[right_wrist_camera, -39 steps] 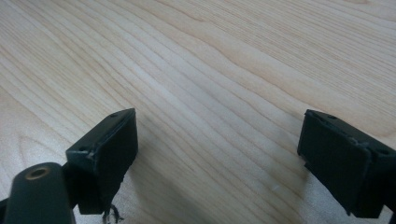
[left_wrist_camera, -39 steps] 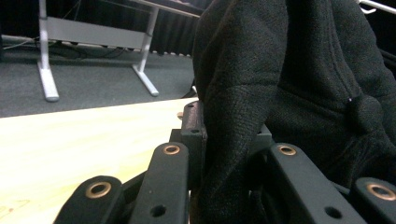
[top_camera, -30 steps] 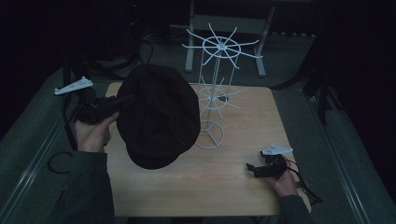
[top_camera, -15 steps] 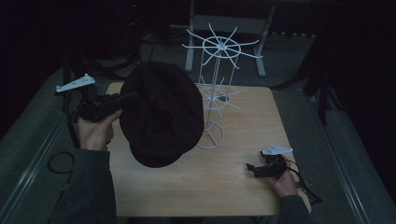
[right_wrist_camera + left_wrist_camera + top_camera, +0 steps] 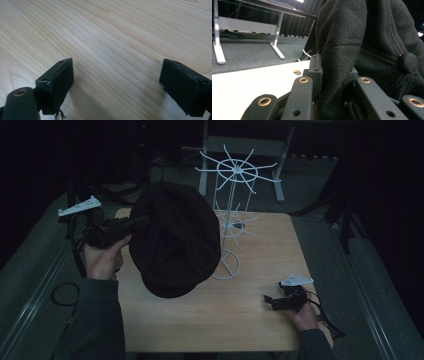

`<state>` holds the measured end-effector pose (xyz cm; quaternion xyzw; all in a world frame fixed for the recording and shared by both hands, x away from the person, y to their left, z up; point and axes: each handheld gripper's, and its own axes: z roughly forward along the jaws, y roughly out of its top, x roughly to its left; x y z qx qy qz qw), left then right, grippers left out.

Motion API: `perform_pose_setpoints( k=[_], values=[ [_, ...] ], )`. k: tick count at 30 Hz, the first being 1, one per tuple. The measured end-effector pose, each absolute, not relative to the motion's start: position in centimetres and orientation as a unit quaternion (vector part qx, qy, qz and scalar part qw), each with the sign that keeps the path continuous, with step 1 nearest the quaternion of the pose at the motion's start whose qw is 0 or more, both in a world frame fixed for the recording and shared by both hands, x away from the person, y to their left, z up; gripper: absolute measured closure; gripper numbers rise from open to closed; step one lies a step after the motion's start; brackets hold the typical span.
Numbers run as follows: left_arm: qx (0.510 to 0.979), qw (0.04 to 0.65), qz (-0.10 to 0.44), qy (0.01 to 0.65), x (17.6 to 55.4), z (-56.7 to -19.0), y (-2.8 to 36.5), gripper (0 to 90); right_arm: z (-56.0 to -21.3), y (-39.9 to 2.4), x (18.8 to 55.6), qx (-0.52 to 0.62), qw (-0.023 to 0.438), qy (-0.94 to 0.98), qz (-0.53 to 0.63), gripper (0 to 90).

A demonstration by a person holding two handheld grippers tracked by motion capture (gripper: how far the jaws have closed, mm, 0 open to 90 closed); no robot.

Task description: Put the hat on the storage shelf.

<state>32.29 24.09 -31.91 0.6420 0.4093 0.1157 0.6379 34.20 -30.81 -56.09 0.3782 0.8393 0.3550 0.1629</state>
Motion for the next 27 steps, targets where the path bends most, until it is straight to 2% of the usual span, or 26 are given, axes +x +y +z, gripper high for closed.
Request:
perform_pose_setpoints(
  k=[27],
  values=[
    [0.635,0.669,0.093,0.375,31.9,-30.4,23.2,77.1,-56.1,-30.8,34.2,0.379,0.162,0.839,0.355,12.1]
  ],
)
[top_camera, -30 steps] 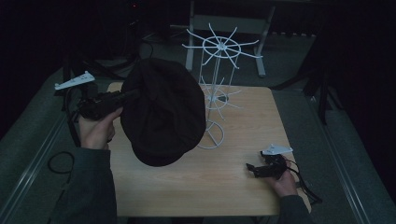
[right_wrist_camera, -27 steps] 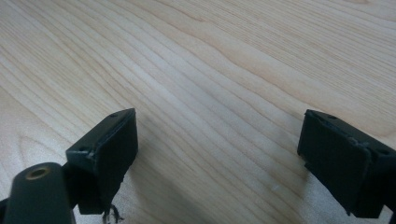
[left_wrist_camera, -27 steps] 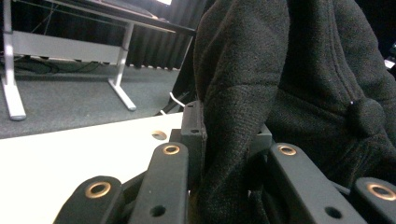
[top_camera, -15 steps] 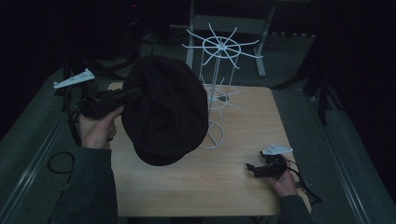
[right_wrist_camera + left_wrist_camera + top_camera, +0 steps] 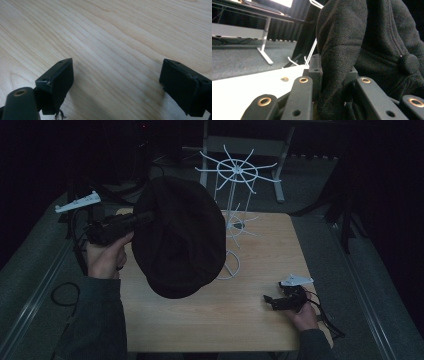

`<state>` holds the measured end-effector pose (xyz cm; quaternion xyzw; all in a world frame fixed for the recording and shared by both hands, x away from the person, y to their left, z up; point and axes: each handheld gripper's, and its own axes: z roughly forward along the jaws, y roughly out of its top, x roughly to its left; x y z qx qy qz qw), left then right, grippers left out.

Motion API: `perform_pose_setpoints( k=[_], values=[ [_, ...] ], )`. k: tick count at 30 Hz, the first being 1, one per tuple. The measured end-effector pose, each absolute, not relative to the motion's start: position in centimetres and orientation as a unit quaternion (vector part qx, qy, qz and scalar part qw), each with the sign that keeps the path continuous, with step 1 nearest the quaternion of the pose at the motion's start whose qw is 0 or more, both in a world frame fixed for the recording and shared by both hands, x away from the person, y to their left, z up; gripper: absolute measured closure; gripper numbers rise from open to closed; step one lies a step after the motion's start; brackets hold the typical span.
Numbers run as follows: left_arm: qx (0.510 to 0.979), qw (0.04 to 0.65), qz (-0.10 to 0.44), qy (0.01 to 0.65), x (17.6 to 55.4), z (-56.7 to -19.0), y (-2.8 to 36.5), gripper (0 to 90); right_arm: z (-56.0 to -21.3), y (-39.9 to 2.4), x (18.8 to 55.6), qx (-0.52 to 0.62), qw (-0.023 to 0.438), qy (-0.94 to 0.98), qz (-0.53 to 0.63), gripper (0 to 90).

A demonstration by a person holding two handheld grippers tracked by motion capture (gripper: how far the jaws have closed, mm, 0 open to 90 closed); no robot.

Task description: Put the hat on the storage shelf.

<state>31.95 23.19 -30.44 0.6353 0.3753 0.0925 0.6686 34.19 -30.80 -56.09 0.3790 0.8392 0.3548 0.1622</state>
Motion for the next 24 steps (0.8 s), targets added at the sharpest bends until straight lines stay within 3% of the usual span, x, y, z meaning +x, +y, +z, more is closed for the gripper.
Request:
perform_pose_setpoints(
  k=[24],
  values=[
    [0.632,0.684,0.086,0.352,32.5,-29.2,21.7,77.1,-56.1,-30.8,34.2,0.378,0.162,0.840,0.354,12.1]
  ],
)
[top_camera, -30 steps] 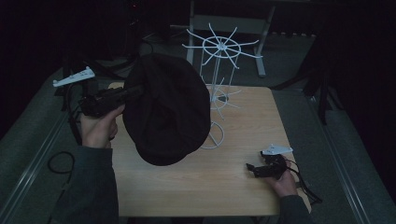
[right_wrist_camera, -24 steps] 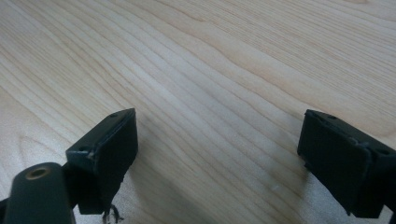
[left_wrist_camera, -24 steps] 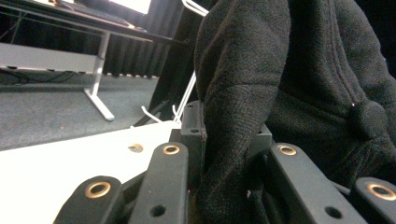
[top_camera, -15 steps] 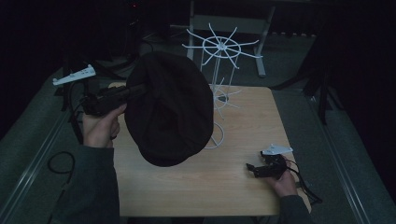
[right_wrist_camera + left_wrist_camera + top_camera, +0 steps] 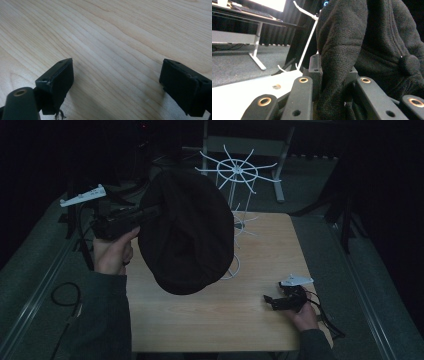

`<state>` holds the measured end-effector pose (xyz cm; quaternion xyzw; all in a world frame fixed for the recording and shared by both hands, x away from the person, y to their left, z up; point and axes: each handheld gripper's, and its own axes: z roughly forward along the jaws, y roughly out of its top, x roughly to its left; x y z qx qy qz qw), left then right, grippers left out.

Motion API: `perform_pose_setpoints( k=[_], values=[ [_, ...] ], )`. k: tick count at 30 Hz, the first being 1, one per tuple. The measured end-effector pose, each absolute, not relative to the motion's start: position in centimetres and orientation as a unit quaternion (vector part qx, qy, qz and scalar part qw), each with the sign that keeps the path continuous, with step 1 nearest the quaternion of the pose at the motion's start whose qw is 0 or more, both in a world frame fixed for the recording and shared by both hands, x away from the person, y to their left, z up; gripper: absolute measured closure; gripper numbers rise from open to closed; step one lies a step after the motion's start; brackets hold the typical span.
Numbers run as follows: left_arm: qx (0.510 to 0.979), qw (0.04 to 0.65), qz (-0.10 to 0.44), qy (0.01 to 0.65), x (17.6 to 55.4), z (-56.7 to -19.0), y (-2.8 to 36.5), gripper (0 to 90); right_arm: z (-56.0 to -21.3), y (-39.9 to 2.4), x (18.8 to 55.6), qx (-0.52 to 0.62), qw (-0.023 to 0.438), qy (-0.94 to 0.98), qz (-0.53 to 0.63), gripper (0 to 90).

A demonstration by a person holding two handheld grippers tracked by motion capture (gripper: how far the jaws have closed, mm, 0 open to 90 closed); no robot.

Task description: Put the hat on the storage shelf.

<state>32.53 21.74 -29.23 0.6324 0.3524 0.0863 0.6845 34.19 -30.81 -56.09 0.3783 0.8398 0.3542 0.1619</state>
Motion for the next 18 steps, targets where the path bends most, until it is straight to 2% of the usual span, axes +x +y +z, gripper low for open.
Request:
perform_pose_setpoints(
  k=[18],
  values=[
    [0.621,0.695,0.092,0.350,34.4,-27.8,20.1,77.1,-56.1,-30.8,34.2,0.378,0.162,0.840,0.354,12.1]
  ],
)
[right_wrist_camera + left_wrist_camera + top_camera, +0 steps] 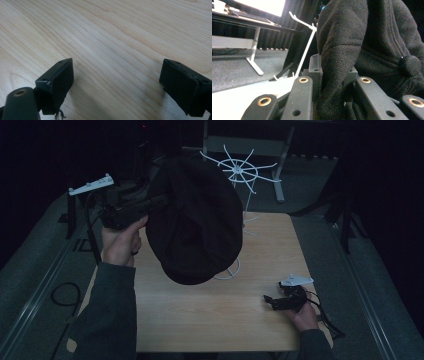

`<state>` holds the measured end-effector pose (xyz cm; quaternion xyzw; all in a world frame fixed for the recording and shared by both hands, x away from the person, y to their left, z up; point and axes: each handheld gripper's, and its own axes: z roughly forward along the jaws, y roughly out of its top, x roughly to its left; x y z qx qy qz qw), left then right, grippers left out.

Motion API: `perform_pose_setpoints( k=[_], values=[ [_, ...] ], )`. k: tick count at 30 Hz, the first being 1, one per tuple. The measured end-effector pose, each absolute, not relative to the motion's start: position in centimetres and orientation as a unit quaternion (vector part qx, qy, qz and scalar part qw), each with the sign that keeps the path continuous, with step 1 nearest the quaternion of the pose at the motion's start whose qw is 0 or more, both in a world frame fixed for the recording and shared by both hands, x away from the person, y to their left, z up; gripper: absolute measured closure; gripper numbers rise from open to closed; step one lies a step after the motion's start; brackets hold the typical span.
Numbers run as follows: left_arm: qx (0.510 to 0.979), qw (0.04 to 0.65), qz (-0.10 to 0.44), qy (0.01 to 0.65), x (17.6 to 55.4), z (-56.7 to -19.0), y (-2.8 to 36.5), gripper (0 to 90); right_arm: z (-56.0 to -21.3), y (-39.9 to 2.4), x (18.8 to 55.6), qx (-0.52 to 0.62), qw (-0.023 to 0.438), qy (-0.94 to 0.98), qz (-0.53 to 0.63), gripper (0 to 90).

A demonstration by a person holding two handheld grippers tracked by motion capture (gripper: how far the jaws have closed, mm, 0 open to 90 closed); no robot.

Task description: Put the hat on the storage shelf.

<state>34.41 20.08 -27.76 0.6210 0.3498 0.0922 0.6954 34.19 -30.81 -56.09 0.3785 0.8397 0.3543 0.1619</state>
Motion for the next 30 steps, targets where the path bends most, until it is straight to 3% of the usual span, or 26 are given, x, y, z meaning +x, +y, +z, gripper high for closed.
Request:
perform_pose_setpoints(
  k=[9,30],
  values=[
    [0.609,0.696,0.088,0.370,36.2,-28.0,18.4,76.8,-56.1,-30.8,34.2,0.378,0.162,0.840,0.354,12.1],
    [0.635,0.642,0.099,0.418,38.5,-30.0,16.6,75.3,-56.1,-30.8,34.2,0.378,0.162,0.839,0.355,12.1]
  ],
)
